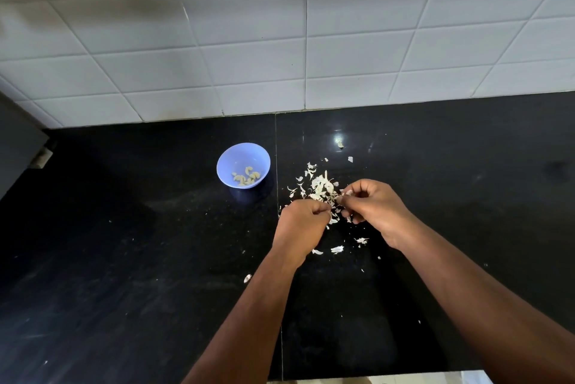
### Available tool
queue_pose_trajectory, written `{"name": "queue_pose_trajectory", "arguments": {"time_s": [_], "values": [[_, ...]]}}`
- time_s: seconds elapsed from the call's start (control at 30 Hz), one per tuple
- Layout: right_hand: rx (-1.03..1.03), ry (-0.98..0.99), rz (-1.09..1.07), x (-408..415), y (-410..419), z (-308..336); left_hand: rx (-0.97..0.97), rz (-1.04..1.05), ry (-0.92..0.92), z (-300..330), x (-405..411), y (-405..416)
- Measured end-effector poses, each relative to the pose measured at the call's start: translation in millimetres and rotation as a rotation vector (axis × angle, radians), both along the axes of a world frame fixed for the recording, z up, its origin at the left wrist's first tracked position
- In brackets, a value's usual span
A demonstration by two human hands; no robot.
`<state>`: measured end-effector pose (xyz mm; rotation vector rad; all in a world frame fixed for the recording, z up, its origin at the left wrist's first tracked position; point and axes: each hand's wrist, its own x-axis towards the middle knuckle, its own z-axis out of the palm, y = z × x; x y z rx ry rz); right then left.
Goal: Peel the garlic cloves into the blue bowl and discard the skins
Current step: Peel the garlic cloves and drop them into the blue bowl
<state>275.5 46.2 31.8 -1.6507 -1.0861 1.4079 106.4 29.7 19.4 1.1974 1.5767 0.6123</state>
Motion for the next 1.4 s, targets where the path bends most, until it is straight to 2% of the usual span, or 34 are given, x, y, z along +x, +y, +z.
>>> {"name": "queue_pose_trajectory", "arguments": {"time_s": [0.13,0.27,0.4,0.5,0.6,0.67,0.73,0.77,0.9,1.07,1.17,1.23,1.3,1.37,1.4], "values": [[-0.009,0.098,-0.025,3.4,0.2,-1.2,0.154,0.019,0.073,4.6,2.8,1.2],[-0.064,0.32,-0.071,1.5,-0.2,2.1,0.189,0.066,-0.114,6.7,9.6,5.6],[-0.055,0.348,-0.069,-0.7,-1.8,5.0,0.188,0.154,-0.172,1.7,15.7,7.1],[0.009,0.233,-0.101,-3.2,-3.3,7.4,0.153,0.241,-0.238,-0.4,17.2,4.4],[0.089,-0.07,-0.089,-2.3,-5.2,8.7,0.152,0.308,-0.239,2.2,15.7,4.7],[0.113,-0.317,-0.01,1.2,-4.7,5.8,0.166,0.312,-0.215,3.5,14.1,5.7],[0.134,-0.402,0.112,2.5,-5.1,4.4,0.185,0.305,-0.19,3.1,11.8,6.7],[0.135,-0.379,0.147,0.4,-5.5,4.6,0.196,0.296,-0.174,2.6,10.9,7.1],[0.007,0.057,0.02,-10.5,-3.9,14.1,0.281,0.231,-0.085,1.5,10.4,5.7],[-0.04,0.094,0.014,-8.9,0.0,14.4,0.41,0.107,0.084,4.0,8.8,3.6],[0.0,-0.03,-0.016,1.7,11.6,17.5,0.422,0.132,0.106,5.3,7.4,3.2],[0.057,-0.205,-0.063,14.6,25.3,17.0,0.398,0.163,0.082,4.4,5.9,5.1],[0.111,-0.471,-0.029,25.5,37.7,9.9,0.381,0.178,0.057,3.8,5.9,7.5],[0.118,-0.783,0.12,27.6,43.7,0.2,0.37,0.195,0.037,4.3,6.9,9.0],[0.101,-0.876,0.169,26.9,43.7,-4.1,0.363,0.201,0.027,5.0,7.8,9.8]]}}
